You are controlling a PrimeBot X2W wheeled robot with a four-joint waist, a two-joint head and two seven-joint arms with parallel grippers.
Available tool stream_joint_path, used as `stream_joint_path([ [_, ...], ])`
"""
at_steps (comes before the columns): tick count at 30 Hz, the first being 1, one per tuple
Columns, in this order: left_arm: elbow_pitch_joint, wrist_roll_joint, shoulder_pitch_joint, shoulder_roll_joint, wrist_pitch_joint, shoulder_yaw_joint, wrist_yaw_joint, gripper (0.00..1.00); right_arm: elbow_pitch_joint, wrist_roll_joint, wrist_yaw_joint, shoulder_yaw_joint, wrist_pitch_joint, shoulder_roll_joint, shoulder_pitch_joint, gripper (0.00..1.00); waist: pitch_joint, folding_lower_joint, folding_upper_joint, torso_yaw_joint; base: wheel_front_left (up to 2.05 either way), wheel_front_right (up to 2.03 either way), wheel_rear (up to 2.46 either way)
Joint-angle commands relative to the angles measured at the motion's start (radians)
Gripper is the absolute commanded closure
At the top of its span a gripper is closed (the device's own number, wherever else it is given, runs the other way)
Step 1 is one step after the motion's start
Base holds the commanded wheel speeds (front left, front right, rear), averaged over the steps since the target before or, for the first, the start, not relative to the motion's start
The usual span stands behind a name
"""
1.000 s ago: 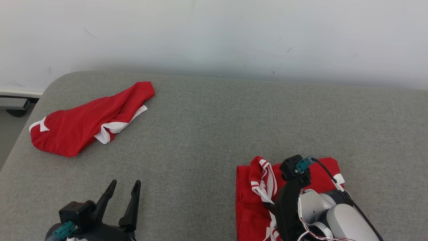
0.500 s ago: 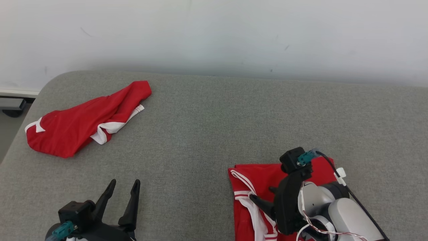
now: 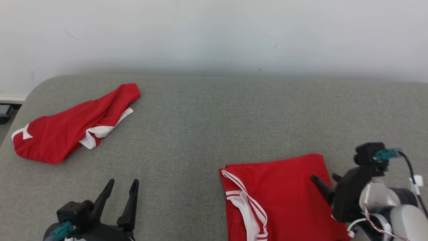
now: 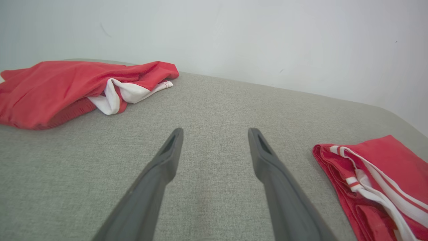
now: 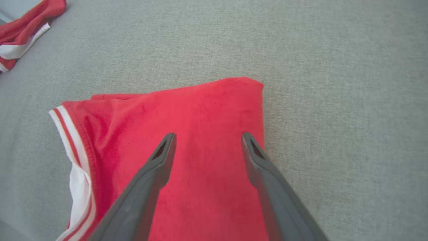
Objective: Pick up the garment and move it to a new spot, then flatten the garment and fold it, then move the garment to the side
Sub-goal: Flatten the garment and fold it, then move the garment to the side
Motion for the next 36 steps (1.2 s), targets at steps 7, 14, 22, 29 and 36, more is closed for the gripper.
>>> stream_joint_path([
  [7, -0.014, 0.006, -0.007, 0.016, 0.003, -0.006, 0.004, 0.0, -0.003, -0.037, -0.001, -0.089, -0.028, -0.002, 0.057, 0.0, 0.003, 0.0, -0.0001, -0.031, 0.0, 0.0, 0.0],
  [14, -0.019, 0.006, -0.015, 0.02, 0.008, -0.014, 0.002, 0.0, 0.074, -0.008, -0.001, -0.094, -0.061, -0.001, 0.047, 0.0, 0.008, 0.0, -0.0001, -0.034, 0.0, 0.0, 0.0],
  [22, -0.017, 0.004, -0.019, 0.019, 0.015, -0.024, 0.0, 0.0, 0.165, 0.004, -0.002, -0.075, -0.065, -0.002, 0.017, 0.0, 0.013, 0.0, -0.0001, -0.004, 0.0, 0.0, 0.0],
  [29, -0.013, -0.003, -0.021, 0.017, 0.011, -0.027, 0.002, 0.0, 0.234, 0.01, -0.002, -0.086, -0.046, -0.001, -0.004, 0.0, 0.013, 0.0, -0.0001, 0.018, 0.0, 0.0, 0.0],
  [36, -0.012, -0.008, -0.025, 0.014, 0.008, -0.027, 0.005, 0.0, 0.265, 0.04, -0.001, -0.028, -0.045, 0.0, -0.025, 1.0, 0.017, 0.0, -0.0001, 0.018, 0.0, 0.0, 0.0],
])
